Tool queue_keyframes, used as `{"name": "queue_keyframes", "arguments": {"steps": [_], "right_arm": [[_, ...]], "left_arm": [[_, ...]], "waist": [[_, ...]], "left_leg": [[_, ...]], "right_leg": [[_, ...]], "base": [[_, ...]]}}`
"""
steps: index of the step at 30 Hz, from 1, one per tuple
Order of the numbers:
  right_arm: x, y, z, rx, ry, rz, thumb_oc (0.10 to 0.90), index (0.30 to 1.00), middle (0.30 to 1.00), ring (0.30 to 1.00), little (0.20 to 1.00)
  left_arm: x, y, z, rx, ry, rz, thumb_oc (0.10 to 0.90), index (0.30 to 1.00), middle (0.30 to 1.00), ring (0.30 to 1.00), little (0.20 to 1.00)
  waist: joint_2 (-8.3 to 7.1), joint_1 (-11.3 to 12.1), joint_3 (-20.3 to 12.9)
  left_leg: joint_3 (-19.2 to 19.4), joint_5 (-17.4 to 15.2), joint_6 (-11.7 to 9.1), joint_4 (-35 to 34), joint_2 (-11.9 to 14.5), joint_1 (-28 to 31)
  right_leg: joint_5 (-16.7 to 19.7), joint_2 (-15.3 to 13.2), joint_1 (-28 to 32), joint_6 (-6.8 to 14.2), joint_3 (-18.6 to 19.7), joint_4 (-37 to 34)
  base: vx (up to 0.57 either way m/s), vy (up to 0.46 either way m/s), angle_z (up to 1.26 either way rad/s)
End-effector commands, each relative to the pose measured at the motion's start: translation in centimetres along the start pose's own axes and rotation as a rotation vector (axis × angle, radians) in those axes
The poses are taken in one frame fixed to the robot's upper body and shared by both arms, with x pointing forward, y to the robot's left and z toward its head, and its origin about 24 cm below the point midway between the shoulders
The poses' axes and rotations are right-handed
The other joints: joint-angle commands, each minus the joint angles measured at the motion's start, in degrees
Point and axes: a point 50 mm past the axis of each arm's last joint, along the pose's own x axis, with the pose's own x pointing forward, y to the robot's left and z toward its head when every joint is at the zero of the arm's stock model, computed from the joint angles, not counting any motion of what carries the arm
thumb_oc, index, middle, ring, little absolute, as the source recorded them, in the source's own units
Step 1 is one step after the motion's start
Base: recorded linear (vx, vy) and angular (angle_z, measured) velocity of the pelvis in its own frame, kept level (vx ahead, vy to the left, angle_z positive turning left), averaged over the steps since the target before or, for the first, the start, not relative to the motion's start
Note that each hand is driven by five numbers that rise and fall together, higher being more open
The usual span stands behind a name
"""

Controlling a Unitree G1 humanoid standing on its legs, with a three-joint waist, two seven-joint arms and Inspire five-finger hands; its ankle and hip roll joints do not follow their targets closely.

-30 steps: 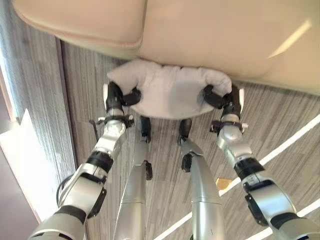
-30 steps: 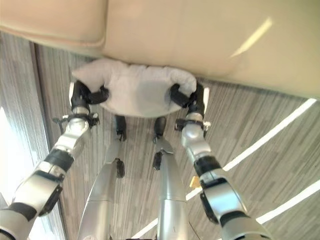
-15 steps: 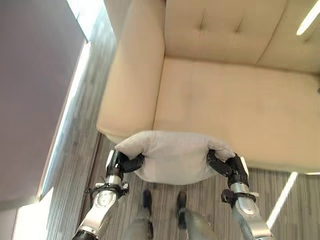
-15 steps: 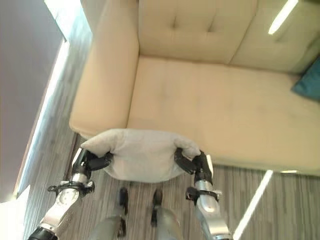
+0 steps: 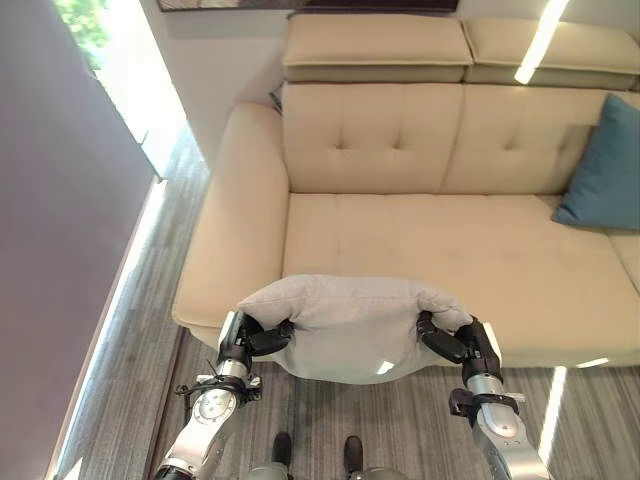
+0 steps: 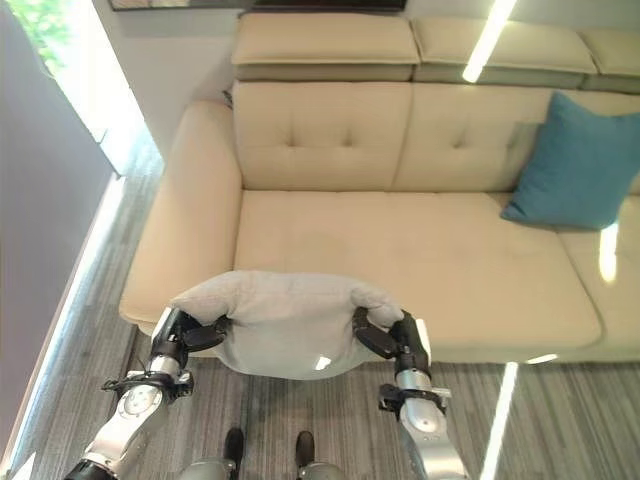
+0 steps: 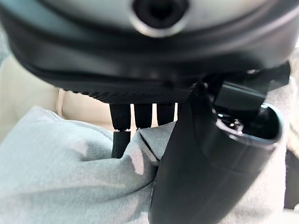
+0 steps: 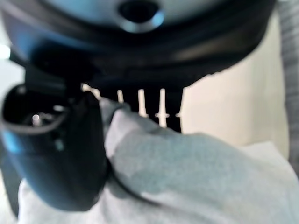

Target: Pick up all the scattered cushions and arrange them neatly on the sofa.

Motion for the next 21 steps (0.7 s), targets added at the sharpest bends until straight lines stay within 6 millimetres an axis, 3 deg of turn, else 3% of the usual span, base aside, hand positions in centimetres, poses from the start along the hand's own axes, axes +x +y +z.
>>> {"name": "queue_keyframes", "arguments": {"steps": [1,5,8,10,11,12,14,18,21], "right_arm": [[1.2,1.9,6.4,0.077,-0.315,0.062,0.400,0.300,0.300,0.300,0.300],[1.6,2.8,7.4,0.065,-0.350,0.096,0.400,0.300,0.300,0.300,0.300],[1.7,3.9,8.1,0.061,-0.376,0.135,0.400,0.300,0.300,0.300,0.300],[1.7,4.4,8.2,0.051,-0.377,0.149,0.400,0.300,0.300,0.300,0.300],[1.7,4.4,8.2,0.051,-0.377,0.149,0.400,0.300,0.300,0.300,0.300],[1.7,4.6,8.3,0.038,-0.381,0.161,0.400,0.300,0.300,0.300,0.300],[1.7,4.5,8.4,0.023,-0.386,0.162,0.400,0.300,0.300,0.300,0.300],[1.5,4.0,7.9,0.015,-0.369,0.157,0.400,0.300,0.300,0.300,0.300],[1.2,2.9,7.3,-0.004,-0.354,0.119,0.400,0.300,0.300,0.300,0.300]], "left_arm": [[1.1,-2.6,6.8,-0.002,-0.328,-0.163,0.400,0.300,0.300,0.300,0.300],[1.1,-2.3,7.1,0.036,-0.342,-0.166,0.400,0.300,0.300,0.300,0.300],[1.2,-1.9,7.4,0.051,-0.352,-0.153,0.400,0.300,0.300,0.300,0.300],[1.0,-1.6,7.5,0.057,-0.363,-0.145,0.400,0.300,0.300,0.300,0.300],[1.0,-1.6,7.5,0.057,-0.363,-0.145,0.400,0.300,0.300,0.300,0.300],[1.0,-1.5,7.6,0.057,-0.366,-0.137,0.400,0.300,0.300,0.300,0.300],[1.0,-1.3,7.8,0.050,-0.373,-0.130,0.400,0.300,0.300,0.300,0.300],[0.9,-1.6,7.5,0.046,-0.366,-0.141,0.400,0.300,0.300,0.300,0.300],[0.9,-2.5,7.3,-0.001,-0.355,-0.159,0.400,0.300,0.300,0.300,0.300]], "waist": [[-1.35,-0.2,-2.1],[-1.39,1.0,-1.2],[-1.30,1.8,-0.2],[-1.10,2.6,-0.4],[-1.07,2.6,-0.3],[-0.90,3.0,-0.4],[-0.79,3.2,-0.2],[-1.14,2.7,-0.6],[-1.18,2.1,-0.8]], "left_leg": [[3.4,-7.1,0.2,8.5,-0.9,-1.0],[6.8,-7.3,1.7,6.7,0.1,1.0],[9.7,-8.0,2.8,6.4,1.3,2.5],[12.4,-8.9,2.8,5.6,2.1,4.6],[12.4,-9.0,2.8,5.5,2.1,4.7],[14.3,-9.6,2.6,5.0,2.7,6.2],[15.2,-10.2,2.5,5.1,3.2,7.3],[14.8,-11.2,2.0,6.2,2.7,8.3],[13.1,-11.5,0.0,12.9,4.6,6.4]], "right_leg": [[-3.1,-3.0,0.2,6.4,-3.1,1.8],[-4.0,-2.9,-2.3,7.5,-1.4,7.3],[-3.9,-3.8,-5.9,8.8,-3.5,12.9],[-2.4,-7.1,-6.4,9.8,-9.0,11.4],[-2.4,-7.1,-6.3,9.8,-9.0,11.3],[-0.9,-8.8,-6.8,9.8,-12.8,9.0],[-0.1,-9.9,-7.1,9.8,-15.2,7.9],[-0.4,-9.3,-4.8,9.1,-15.0,5.6],[-1.8,-7.6,-1.3,7.0,-15.1,3.5]], "base": [[0.03,0.145,-0.62],[0.00,0.127,-0.81],[0.01,0.068,-0.77],[0.09,-0.007,-0.88],[0.09,-0.057,-0.69],[0.09,-0.060,-0.58],[0.12,-0.088,-0.64],[0.12,-0.101,-0.24],[0.15,-0.264,0.15]]}}
